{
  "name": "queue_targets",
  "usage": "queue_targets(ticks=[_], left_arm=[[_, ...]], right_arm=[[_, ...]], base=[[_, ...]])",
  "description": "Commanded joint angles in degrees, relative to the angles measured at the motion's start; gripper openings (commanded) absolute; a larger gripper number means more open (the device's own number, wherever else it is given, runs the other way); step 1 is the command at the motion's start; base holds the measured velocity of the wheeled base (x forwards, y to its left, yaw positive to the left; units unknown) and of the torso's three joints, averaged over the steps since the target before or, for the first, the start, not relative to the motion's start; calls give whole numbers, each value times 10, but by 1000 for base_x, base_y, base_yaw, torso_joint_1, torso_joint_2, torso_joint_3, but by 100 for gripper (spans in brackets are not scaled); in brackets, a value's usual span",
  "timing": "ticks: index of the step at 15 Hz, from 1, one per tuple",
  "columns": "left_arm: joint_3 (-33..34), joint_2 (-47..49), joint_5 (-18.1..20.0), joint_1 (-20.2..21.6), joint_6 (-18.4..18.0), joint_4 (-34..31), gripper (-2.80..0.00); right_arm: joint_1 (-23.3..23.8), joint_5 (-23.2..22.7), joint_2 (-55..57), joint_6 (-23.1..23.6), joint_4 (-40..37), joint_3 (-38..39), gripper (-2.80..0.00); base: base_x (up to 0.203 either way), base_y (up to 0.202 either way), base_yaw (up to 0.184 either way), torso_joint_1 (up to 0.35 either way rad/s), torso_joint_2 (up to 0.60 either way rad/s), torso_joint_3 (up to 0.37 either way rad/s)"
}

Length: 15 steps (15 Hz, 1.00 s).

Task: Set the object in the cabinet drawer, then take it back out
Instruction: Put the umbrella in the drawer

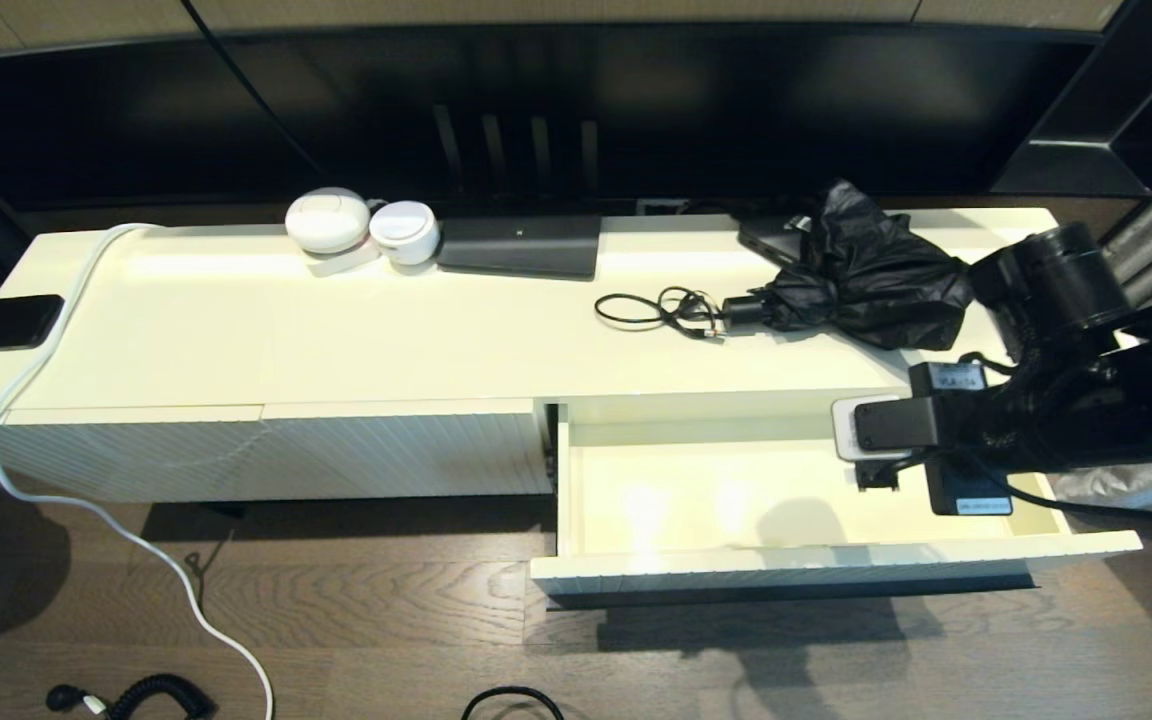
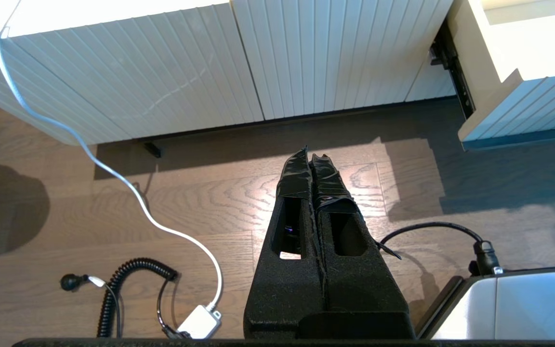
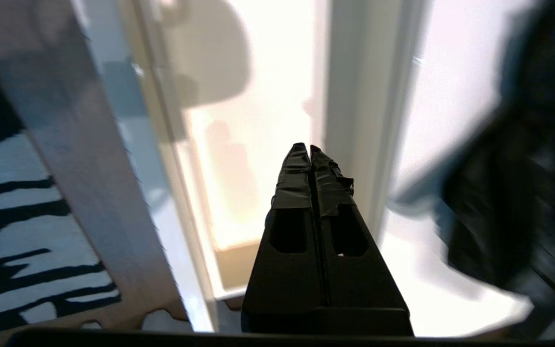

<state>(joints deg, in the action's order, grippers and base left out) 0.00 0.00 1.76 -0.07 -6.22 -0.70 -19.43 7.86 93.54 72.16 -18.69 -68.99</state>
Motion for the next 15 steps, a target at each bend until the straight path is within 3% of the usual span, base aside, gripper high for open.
queue_targets(ticks=[1, 4, 9, 10, 15], left_arm=[[0, 0, -1, 1, 0, 0, -280], [0, 0, -1, 0, -1, 0, -280], [0, 0, 0, 0, 0, 0, -280], [0, 0, -1, 0, 0, 0, -280], [0, 0, 0, 0, 0, 0, -280]], right_arm=[[-1, 15, -50, 5, 1, -9, -280], [11, 40, -69, 48, 8, -17, -280], [62, 41, -35, 102, 57, -36, -280], [64, 39, -29, 110, 68, -40, 0], [64, 40, 20, 110, 69, -87, 0]], base=[[0, 0, 0, 0, 0, 0], [0, 0, 0, 0, 0, 0], [0, 0, 0, 0, 0, 0], [0, 0, 0, 0, 0, 0], [0, 0, 0, 0, 0, 0]])
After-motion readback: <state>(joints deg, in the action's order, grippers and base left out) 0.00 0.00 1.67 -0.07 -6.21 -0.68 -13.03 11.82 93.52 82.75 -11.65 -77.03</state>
